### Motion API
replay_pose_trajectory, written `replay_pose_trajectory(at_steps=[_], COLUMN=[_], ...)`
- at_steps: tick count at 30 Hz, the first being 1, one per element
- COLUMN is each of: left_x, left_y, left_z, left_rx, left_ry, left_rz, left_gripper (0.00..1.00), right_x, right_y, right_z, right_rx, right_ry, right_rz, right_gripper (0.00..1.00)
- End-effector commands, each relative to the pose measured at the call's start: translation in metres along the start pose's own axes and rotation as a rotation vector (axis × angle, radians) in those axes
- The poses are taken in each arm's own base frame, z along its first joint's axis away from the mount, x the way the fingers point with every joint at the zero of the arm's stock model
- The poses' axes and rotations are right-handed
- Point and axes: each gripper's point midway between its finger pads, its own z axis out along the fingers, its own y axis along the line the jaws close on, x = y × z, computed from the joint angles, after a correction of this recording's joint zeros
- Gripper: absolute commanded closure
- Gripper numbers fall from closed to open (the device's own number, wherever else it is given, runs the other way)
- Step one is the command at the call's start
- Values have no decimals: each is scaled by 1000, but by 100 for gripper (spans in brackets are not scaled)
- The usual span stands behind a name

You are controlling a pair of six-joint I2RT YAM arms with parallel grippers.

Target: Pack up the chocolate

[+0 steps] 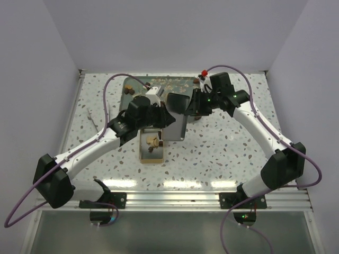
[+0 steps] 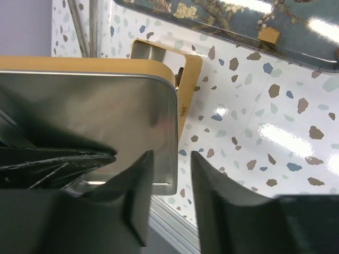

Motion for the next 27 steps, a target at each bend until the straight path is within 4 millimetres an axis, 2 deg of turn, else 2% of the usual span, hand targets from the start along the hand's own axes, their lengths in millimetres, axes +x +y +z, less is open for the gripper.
replay_pose_trajectory(at_steps=[1, 3, 4, 6, 7, 8, 10, 11, 13, 14, 15, 17, 18, 19, 20, 21, 22, 26, 27], left_x=[-15, -21, -19, -29, -34, -38, -42, -48, -56, -63, -62, -79, -80, -84, -88, -88, -88, -86, -82], left_y=[-1, 8, 21, 34, 43, 45, 47, 44, 43, 37, 37, 28, 29, 25, 22, 20, 15, -2, -17], left_z=[-3, -6, -10, -18, -25, -29, -36, -44, -51, -60, -63, -79, -83, -87, -93, -95, -96, -100, -100], left_rx=[-21, -78, -143, -218, -257, -269, -272, -260, -258, -243, -234, -229, -235, -230, -225, -218, -190, -159, -123], left_ry=[-42, -49, -34, -41, -38, -42, -56, -72, -103, -133, -142, -231, -247, -271, -286, -288, -288, -297, -316], left_rz=[44, 113, 143, 269, 369, 420, 514, 601, 664, 730, 759, 825, 844, 869, 914, 935, 983, 1077, 1103], left_gripper=[100, 100, 100, 100, 100, 100, 100, 100, 100, 100, 100, 100, 100, 100, 100, 95, 93, 93, 94], right_x=[-19, -17, -21, -20, -27, -24, -36, -41, -48, -61, -63, -78, -85, -89, -94, -96, -97, -92, -90], right_y=[23, 22, 26, 21, 24, 23, 36, 40, 48, 52, 60, 72, 73, 83, 82, 80, 86, 96, 97], right_z=[-24, -30, -39, -48, -59, -66, -85, -93, -103, -111, -113, -123, -117, -122, -119, -111, -113, -105, -104], right_rx=[-46, -25, -26, 18, 33, 50, 40, 23, -14, -41, -98, -169, -196, -248, -256, -268, -308, -404, -416], right_ry=[-89, -81, -101, -101, -131, -119, -163, -176, -183, -205, -190, -207, -196, -188, -180, -150, -132, -44, -31], right_rz=[-54, -64, -81, -103, -132, -134, -158, -151, -119, -72, -50, 4, 21, 21, 43, 59, 62, 136, 153], right_gripper=[56, 49, 42, 34, 28, 27, 23, 21, 20, 20, 20, 20, 20, 20, 20, 20, 21, 22, 22])
